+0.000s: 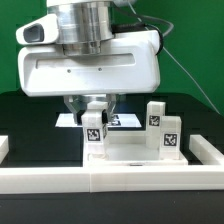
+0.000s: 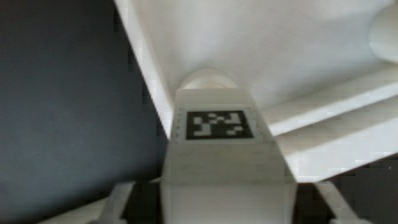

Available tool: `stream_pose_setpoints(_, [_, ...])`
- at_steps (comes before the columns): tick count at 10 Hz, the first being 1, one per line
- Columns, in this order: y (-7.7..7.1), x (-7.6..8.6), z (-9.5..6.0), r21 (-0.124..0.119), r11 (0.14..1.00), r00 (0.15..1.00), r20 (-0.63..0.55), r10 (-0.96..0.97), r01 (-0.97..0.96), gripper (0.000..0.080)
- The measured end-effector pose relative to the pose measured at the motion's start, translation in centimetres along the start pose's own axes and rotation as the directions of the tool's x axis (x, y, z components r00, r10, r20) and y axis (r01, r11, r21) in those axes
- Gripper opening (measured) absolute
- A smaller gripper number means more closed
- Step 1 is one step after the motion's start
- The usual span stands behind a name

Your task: Assemble square table

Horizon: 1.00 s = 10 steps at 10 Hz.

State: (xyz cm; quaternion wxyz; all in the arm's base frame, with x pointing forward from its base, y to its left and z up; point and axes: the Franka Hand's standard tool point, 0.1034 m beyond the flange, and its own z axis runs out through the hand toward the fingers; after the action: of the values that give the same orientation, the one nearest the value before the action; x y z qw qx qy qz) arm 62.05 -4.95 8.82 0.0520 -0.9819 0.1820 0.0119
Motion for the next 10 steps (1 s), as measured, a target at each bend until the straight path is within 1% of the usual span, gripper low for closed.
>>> stream_pose_setpoints(1, [-0.1, -0.1, 0.0, 0.005, 0.997, 0.997, -0.012, 0.076, -0.076, 0.0288])
stream_pose_setpoints(3, [-0.7, -0.2, 0.2, 0.028, 0.960, 0.960, -0.022, 0.280, -0.280, 0.0290])
stream_pose_setpoints(4, [-1.1, -0.3, 0.2, 0.030, 0.944, 0.944, -0.024, 0.330, -0.330, 0.0290])
stream_pose_setpoints(6, [-1.9, -0.5, 0.3, 0.043, 0.862, 0.863, -0.010, 0.505, -0.504, 0.0290])
stream_pose_setpoints(7, [-2.3, -0.7, 0.4, 0.043, 0.811, 0.812, -0.004, 0.584, -0.583, 0.0290])
stream_pose_setpoints(8, [-2.6, -0.8, 0.4, 0.043, 0.780, 0.780, -0.001, 0.625, -0.625, 0.0290])
stream_pose_setpoints(9, [-3.0, -1.0, 0.5, 0.046, 0.711, 0.712, 0.011, 0.702, -0.702, 0.0290])
stream_pose_setpoints(10, [-3.3, -1.0, 0.5, 0.046, 0.685, 0.686, 0.014, 0.728, -0.727, 0.0290])
